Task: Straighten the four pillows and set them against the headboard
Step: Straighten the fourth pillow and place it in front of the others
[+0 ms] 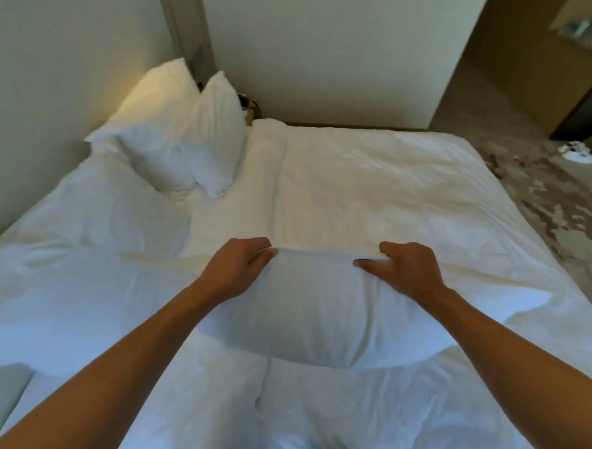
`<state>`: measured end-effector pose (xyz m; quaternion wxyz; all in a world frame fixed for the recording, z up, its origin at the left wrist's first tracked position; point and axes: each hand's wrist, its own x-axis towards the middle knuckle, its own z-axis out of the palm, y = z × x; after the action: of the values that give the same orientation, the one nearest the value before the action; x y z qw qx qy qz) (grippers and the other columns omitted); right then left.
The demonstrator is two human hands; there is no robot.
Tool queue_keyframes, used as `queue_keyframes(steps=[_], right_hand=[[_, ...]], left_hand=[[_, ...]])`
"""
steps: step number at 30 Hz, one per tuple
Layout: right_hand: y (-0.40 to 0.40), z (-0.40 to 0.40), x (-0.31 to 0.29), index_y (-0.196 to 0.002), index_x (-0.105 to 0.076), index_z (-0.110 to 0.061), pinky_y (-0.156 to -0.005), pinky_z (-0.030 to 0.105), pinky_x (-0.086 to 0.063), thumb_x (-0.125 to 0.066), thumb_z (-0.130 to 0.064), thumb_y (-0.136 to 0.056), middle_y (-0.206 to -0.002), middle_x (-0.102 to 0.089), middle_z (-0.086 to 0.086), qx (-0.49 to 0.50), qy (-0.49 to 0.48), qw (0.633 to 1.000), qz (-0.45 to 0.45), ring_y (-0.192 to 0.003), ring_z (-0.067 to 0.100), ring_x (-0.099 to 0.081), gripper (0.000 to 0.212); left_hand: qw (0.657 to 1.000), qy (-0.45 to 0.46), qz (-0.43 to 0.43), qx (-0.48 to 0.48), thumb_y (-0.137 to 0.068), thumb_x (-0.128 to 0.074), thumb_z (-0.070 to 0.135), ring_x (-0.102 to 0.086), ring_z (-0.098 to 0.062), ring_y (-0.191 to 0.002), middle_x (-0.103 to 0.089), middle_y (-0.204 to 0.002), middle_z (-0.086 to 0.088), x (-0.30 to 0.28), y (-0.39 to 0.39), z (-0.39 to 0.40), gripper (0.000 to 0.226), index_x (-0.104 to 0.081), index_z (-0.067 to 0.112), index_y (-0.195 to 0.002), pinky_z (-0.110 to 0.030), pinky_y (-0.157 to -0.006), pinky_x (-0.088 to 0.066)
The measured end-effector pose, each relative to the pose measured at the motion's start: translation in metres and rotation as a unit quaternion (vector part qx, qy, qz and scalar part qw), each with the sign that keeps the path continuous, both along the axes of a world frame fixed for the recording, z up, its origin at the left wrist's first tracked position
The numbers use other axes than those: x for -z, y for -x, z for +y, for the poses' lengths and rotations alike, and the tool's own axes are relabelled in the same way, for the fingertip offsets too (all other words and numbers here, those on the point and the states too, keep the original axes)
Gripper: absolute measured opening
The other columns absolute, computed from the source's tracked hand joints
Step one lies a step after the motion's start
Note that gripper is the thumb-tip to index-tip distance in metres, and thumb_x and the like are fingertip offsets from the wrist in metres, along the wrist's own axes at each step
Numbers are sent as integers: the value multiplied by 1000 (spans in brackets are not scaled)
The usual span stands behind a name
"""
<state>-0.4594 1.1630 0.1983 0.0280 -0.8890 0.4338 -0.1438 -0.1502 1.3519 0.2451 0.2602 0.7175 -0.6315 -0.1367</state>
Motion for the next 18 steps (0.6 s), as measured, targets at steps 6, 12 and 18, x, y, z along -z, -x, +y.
queue_keyframes(steps=[6,12,18], right_hand=[[-99,40,8,-57,-30,-21,-47,30,-30,-43,-94,-80,-43,-38,-3,-56,-21,998,-4,-43,14,-46,77],[-182,63,21,-68,-40,-22,-46,29,-29,-51,-74,-95,-50,-42,-5,-109,-47,992,49,-46,12,-47,60],[-223,106,92,-90,-50,-18,-58,35,-41,-47,-42,-109,-78,-55,-1,-106,-122,970,184,-71,26,-59,30]], left_hand=[[993,23,50,-100,-104,-52,34,-55,-21,-59,-50,-58,3,9,-57,83,41,-50,16,-68,-39,-59,-45],[982,-13,52,-180,-104,-48,41,-55,-18,-57,-50,-56,3,50,-120,126,43,-47,20,-66,-33,-53,-40],[960,-167,84,-207,-104,-46,38,-56,-24,-66,-53,-63,2,139,-149,149,42,-50,14,-70,-33,-55,-35]])
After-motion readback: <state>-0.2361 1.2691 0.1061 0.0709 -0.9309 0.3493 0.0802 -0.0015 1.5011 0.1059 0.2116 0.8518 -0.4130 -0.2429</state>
